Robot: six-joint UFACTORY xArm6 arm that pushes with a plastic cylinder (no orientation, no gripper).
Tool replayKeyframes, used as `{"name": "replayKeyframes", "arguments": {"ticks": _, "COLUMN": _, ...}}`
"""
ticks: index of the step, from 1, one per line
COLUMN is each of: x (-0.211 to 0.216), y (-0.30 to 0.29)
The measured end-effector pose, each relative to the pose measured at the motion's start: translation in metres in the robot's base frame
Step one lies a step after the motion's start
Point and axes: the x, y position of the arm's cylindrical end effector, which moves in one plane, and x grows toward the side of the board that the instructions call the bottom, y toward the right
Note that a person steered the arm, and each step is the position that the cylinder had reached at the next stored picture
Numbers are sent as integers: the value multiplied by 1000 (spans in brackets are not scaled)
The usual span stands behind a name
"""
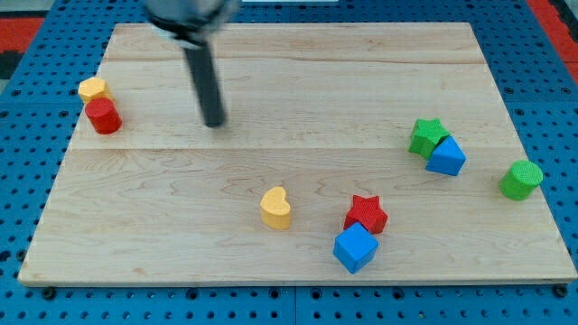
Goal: Move the yellow heart into the red circle
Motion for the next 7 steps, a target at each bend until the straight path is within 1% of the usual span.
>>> {"name": "replayKeyframes", "arguments": {"ticks": 1, "x": 65, "y": 80}}
{"name": "replayKeyframes", "arguments": {"ticks": 2, "x": 112, "y": 103}}
{"name": "replayKeyframes", "arguments": {"ticks": 3, "x": 153, "y": 89}}
{"name": "replayKeyframes", "arguments": {"ticks": 4, "x": 153, "y": 45}}
{"name": "replayKeyframes", "arguments": {"ticks": 5, "x": 137, "y": 34}}
{"name": "replayKeyframes", "arguments": {"ticks": 7, "x": 112, "y": 30}}
